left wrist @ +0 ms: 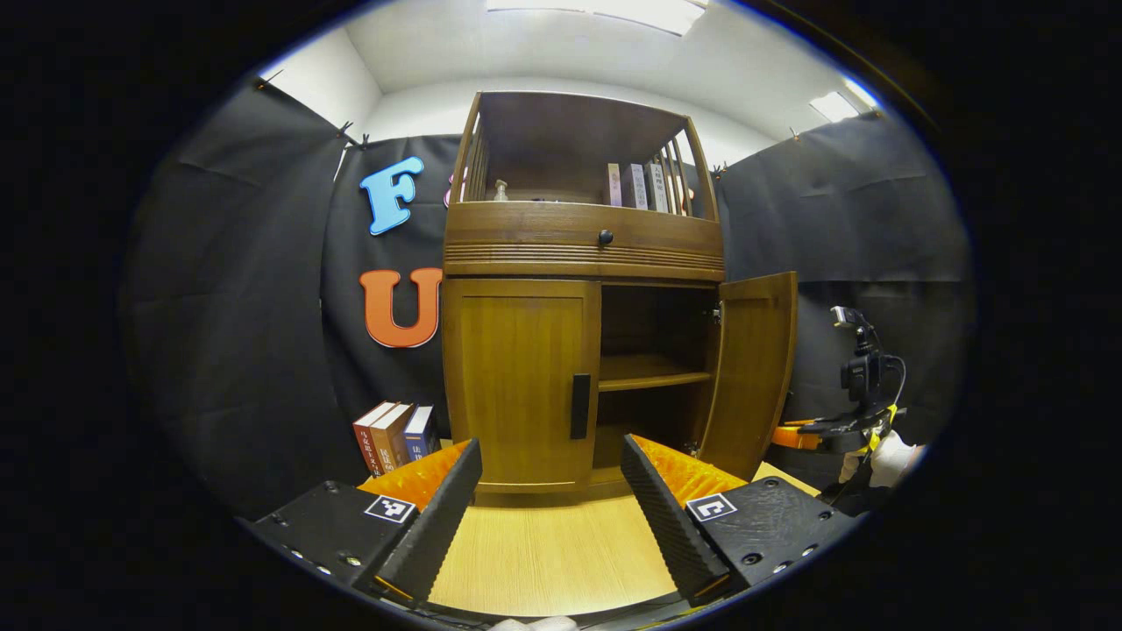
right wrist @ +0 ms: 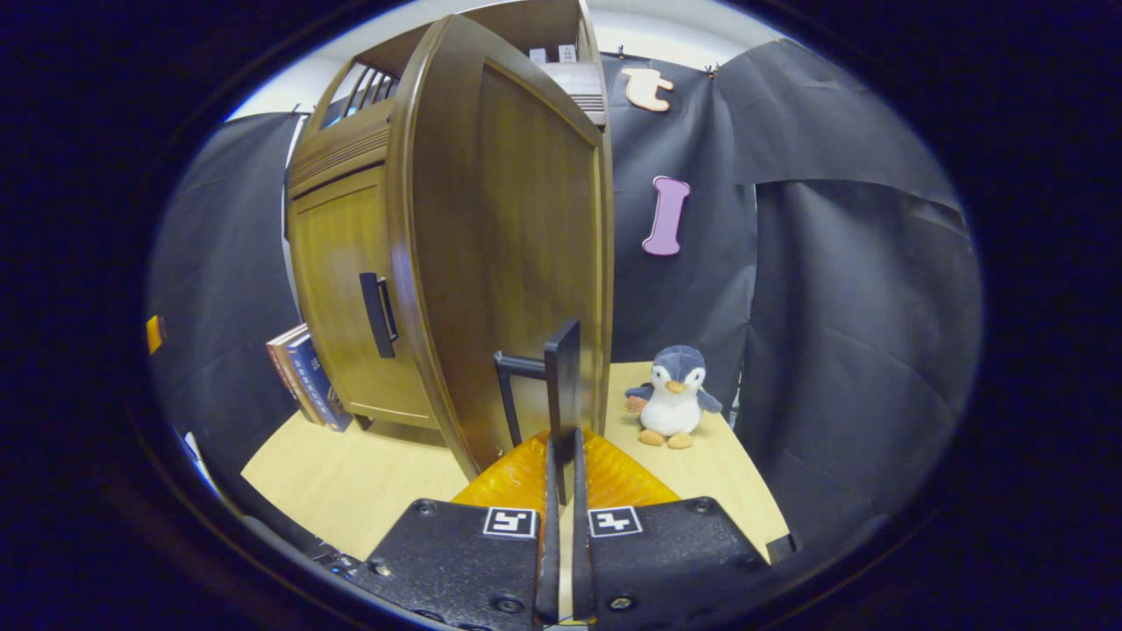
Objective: Open the right door of the double-door shoe cabinet with the right hand, and open the left door with the left hand.
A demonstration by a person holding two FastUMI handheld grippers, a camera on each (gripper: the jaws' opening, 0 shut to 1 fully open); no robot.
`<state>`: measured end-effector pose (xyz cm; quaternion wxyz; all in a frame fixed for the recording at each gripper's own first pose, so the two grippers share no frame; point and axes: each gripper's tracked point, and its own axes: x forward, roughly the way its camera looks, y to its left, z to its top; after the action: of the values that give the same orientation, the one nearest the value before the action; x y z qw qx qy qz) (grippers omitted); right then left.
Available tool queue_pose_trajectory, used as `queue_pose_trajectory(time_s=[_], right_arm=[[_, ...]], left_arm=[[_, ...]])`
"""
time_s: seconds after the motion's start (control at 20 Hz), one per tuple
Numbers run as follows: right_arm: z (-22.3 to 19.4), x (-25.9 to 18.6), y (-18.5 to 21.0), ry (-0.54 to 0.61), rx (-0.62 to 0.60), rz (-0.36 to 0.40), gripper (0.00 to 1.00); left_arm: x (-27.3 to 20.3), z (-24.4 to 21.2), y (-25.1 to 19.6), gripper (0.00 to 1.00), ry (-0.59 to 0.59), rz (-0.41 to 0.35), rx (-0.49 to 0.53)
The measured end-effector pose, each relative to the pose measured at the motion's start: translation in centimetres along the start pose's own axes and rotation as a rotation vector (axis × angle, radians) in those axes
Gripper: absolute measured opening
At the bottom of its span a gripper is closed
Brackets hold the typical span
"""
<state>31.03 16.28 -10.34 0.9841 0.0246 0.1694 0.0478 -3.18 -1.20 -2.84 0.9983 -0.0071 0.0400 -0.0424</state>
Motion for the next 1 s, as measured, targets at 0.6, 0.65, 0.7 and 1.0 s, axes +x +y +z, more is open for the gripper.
queue_pose_trajectory(time_s=[0.6,0.65,0.7,1.0], right_arm=[[0.5,0.6,-2.4,-0.017,0.069,-0.086,0.04],[0.6,0.6,-2.5,-0.016,0.076,-0.082,0.04],[0.6,0.6,-2.6,-0.016,0.084,-0.076,0.04],[0.8,1.2,-3.5,-0.004,0.074,-0.036,0.04]], left_arm=[[0.6,-0.2,-0.1,0.96,0.001,-0.022,-0.011],[0.6,-0.3,-0.1,0.96,0.003,-0.022,-0.009],[0.6,-0.3,0.0,0.96,0.004,-0.02,-0.009],[0.4,-0.3,0.4,1.0,0.0,-0.014,-0.02]])
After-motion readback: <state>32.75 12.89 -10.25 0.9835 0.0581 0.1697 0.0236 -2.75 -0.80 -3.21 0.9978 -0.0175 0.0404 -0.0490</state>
